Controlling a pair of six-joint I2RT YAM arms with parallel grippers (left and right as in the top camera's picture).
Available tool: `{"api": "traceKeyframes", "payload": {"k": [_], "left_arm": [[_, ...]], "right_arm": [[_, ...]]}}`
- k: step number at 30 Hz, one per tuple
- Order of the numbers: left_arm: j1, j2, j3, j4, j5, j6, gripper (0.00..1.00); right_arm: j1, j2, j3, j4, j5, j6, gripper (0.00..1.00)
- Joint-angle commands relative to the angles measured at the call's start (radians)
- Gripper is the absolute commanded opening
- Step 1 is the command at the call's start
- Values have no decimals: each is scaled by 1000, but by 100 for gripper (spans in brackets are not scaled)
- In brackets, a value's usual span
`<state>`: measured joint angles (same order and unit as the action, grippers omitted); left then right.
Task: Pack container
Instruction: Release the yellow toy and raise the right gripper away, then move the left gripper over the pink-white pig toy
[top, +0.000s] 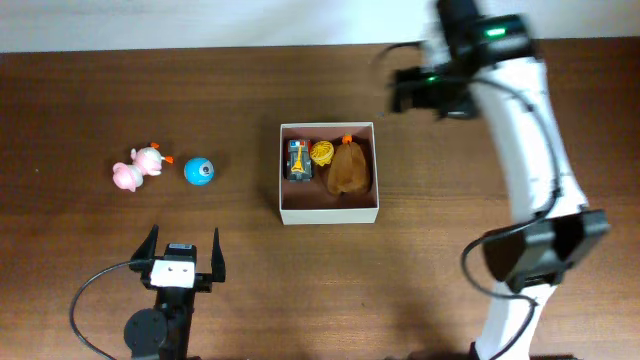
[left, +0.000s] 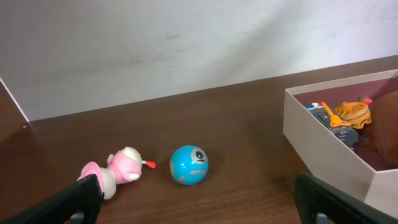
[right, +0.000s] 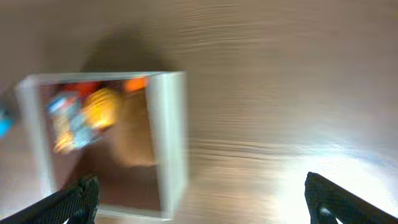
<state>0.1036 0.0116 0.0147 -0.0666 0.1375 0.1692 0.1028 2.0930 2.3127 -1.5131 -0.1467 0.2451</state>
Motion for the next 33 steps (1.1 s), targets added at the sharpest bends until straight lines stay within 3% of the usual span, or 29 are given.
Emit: {"api": "traceKeyframes", "payload": {"k": [1, 9, 15, 21, 24, 27, 33], "left_arm": [[-3, -6, -5, -2, -4, 12, 100], [-3, -6, -5, 10, -5, 13, 100], [-3, -6, -5, 6, -14, 12, 100], [-3, -5, -5, 138, 163, 8, 100], [-3, 19, 47, 103, 124, -31, 100], [0, 127, 166, 41, 87, -72, 100], [15, 586, 585, -174, 146, -70, 100]], "right_arm": [[-124, -20, -23, -18, 35, 72, 99], [-320, -18, -152, -10, 82, 86, 99], [-367, -17, -256, 34, 80, 86, 99], [-365, -16, -291, 36, 80, 86, 99], [-365, -16, -291, 36, 80, 86, 99], [-365, -16, -291, 36, 80, 85, 99], [-365, -16, -291, 36, 80, 86, 99]]}}
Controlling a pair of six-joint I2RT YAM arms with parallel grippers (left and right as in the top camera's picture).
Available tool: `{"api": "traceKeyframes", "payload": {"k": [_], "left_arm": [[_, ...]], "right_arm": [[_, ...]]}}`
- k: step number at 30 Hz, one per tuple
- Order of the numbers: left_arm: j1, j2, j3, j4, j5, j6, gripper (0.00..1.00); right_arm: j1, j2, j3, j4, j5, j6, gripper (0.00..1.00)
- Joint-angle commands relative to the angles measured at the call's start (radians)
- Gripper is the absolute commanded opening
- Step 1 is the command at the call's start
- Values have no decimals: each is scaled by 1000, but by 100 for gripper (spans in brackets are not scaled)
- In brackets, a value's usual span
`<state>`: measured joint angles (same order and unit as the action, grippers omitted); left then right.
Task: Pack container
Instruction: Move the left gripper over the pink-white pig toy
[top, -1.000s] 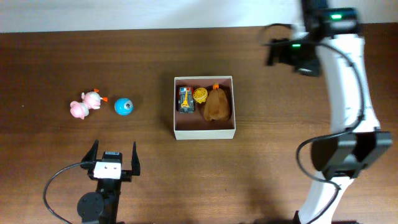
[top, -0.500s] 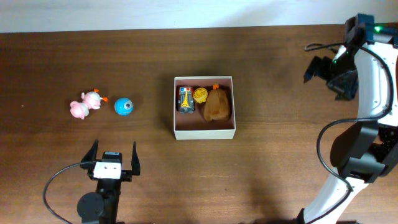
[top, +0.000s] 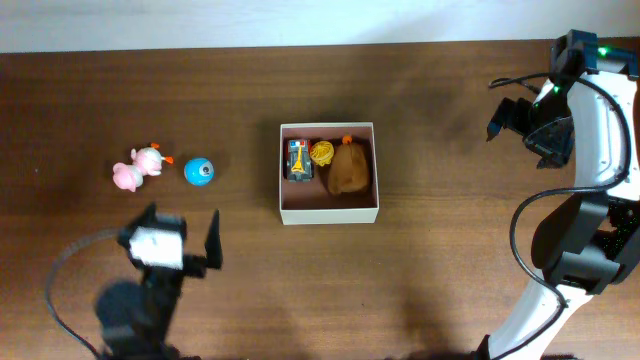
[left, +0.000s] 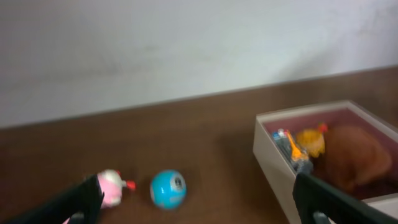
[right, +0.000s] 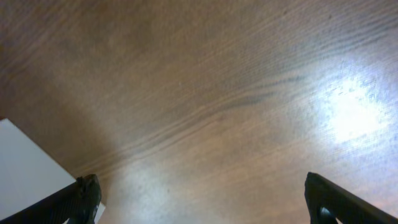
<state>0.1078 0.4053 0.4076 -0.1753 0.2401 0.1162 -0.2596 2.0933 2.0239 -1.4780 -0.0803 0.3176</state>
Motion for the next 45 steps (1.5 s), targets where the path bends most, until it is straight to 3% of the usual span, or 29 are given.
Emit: {"api": "traceKeyframes", "payload": {"k": [1, 4, 7, 14, 19, 22, 24, 27, 38, 45], "left_arm": [[13, 288, 285, -135, 72, -17, 100], [13, 664, 652, -418, 136, -18, 100], [13, 859, 833, -565, 192, -18, 100], [13, 1118, 906, -515, 286, -17, 99], [20, 1201, 906, -412, 251, -29, 100], [25, 1205, 906, -399, 18, -156, 99], [28, 1205, 906, -439, -232, -265, 100], [43, 1217, 906, -489, -414, -425, 100], [175, 1350, 906, -442, -445, -517, 100], [216, 1431, 906, -426, -439, -516, 100]], "right_arm": [[-3, -17, -3, 1, 14, 13, 98], [-3, -17, -3, 1, 14, 13, 99], [-3, -17, -3, 1, 14, 13, 99], [-3, -17, -3, 1, 14, 13, 99], [-3, -17, -3, 1, 14, 13, 99], [-3, -17, -3, 1, 14, 13, 99], [-3, -17, -3, 1, 14, 13, 99], [-3, -17, -3, 1, 14, 13, 99], [-3, -17, -3, 1, 14, 13, 99], [-3, -17, -3, 1, 14, 13, 99]]}}
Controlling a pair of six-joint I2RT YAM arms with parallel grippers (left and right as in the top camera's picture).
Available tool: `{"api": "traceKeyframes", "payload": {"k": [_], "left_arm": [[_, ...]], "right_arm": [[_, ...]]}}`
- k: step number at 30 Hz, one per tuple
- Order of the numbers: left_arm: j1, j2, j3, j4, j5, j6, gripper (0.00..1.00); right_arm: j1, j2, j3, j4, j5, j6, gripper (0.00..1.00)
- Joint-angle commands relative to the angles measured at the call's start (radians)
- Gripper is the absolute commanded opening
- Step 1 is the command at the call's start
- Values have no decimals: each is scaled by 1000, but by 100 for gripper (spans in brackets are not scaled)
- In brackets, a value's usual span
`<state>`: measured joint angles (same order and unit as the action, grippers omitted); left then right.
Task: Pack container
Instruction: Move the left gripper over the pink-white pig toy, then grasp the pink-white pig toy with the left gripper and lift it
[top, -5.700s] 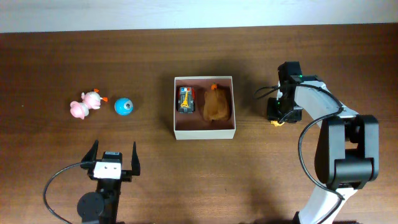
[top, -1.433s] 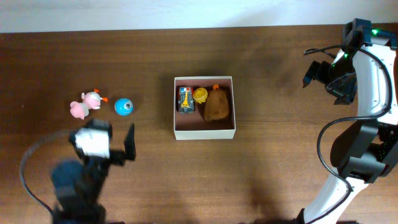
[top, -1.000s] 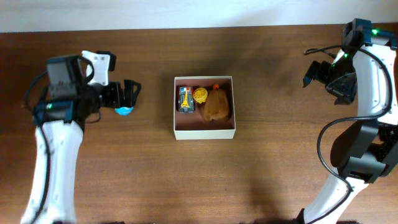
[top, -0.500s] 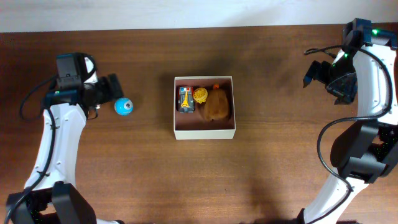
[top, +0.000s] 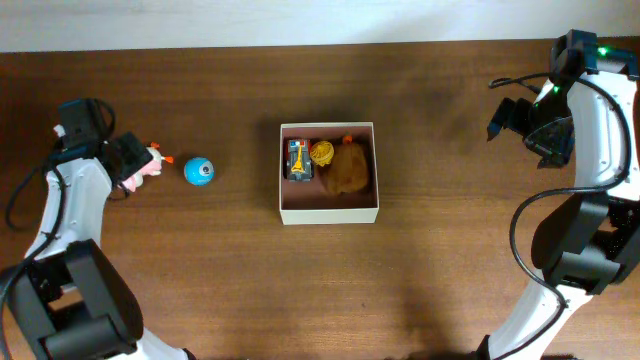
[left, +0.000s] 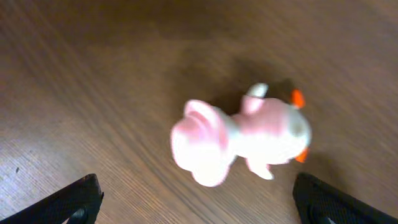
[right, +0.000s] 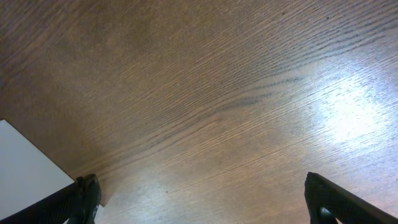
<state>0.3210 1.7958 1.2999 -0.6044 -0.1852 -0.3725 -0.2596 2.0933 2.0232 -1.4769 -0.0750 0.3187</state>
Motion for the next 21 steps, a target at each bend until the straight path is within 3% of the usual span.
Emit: {"api": "traceKeyframes", "payload": {"k": [1, 9, 12, 18, 21], "left_arm": [[3, 48, 14, 3, -13, -27, 97], [3, 113, 14, 22, 16, -27, 90], [3, 127, 14, 23, 16, -27, 75], [3, 150, 14, 46, 17, -28, 60], [3, 161, 14, 54, 16, -28, 44]], "right_arm": [[-3, -17, -2, 0, 8, 12, 99], [-3, -17, -2, 0, 8, 12, 99], [-3, -17, -2, 0, 8, 12, 99], [-3, -17, -2, 0, 8, 12, 99], [-3, -17, -2, 0, 8, 12, 99]]}}
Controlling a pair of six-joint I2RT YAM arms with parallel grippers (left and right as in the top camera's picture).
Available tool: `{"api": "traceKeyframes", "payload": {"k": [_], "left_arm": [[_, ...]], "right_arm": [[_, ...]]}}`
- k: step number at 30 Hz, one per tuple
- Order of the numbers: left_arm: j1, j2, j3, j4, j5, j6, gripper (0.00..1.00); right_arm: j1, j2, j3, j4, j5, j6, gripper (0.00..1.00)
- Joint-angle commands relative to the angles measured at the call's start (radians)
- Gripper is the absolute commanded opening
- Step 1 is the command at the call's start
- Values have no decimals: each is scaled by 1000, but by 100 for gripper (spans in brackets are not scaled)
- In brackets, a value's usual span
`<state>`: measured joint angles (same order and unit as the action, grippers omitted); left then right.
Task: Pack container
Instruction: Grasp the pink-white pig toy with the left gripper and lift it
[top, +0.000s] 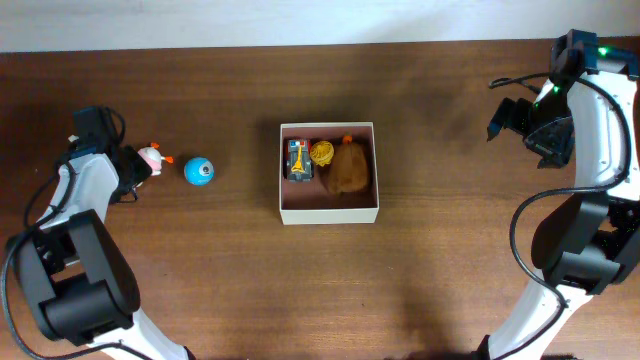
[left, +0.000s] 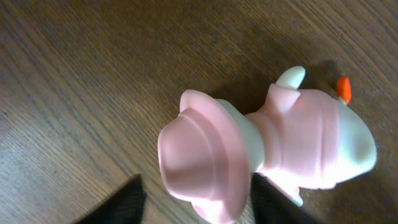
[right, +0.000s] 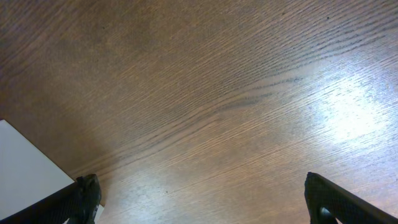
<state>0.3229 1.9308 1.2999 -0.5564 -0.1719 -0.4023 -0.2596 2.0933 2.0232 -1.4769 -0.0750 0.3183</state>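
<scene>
A pink and white toy animal (left: 273, 149) with orange bits lies on the wooden table at the far left; the overhead view shows its head (top: 150, 157). My left gripper (left: 199, 202) is low over it, its fingers (left: 118, 205) on either side of the pink rear end. The right finger touches it and a sliver of table shows at the left finger. A blue ball (top: 199, 171) lies just right of the toy. The white box (top: 330, 213) at the centre holds a small striped toy (top: 299, 160), a yellow ball (top: 322, 152) and a brown plush (top: 348, 170). My right gripper (top: 508, 118) hangs open, far right.
The right wrist view shows bare wood and a corner of the white box (right: 31, 168) at lower left, between the wide-open right gripper (right: 202, 205) fingertips. The table's back edge (top: 300, 46) meets a white wall.
My left gripper has come closer down onto the pink toy and its fingers have narrowed from wide open to either side of the toy's rear. The right arm has not moved.
My left gripper rested open near the front edge while the right gripper was by the box. The right gripper then stood at the far right. The left gripper later hung open above the pink toy, and now brackets it with narrowed fingers.
</scene>
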Motion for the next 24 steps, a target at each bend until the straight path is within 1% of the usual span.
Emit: {"api": "traceKeyframes", "payload": {"k": [1, 6, 7, 8, 9, 13, 18, 22, 24], "left_arm": [[1, 29, 14, 9, 3, 2, 40], [1, 39, 14, 23, 3, 2, 25], [1, 39, 14, 24, 3, 2, 20], [1, 39, 14, 26, 3, 2, 9], [1, 39, 14, 26, 3, 2, 2], [1, 38, 14, 22, 40, 2, 2], [1, 33, 26, -1, 126, 2, 2], [1, 15, 70, -44, 184, 3, 2], [1, -9, 112, -70, 231, 25, 2]], "right_arm": [[-3, -17, -2, 0, 8, 13, 99], [-3, -17, -2, 0, 8, 13, 99], [-3, -17, -2, 0, 8, 12, 99], [-3, -17, -2, 0, 8, 13, 99], [-3, -17, -2, 0, 8, 13, 99], [-3, -17, -2, 0, 8, 13, 99], [-3, -17, -2, 0, 8, 13, 99], [-3, -17, -2, 0, 8, 13, 99], [-3, -17, -2, 0, 8, 13, 99]]}}
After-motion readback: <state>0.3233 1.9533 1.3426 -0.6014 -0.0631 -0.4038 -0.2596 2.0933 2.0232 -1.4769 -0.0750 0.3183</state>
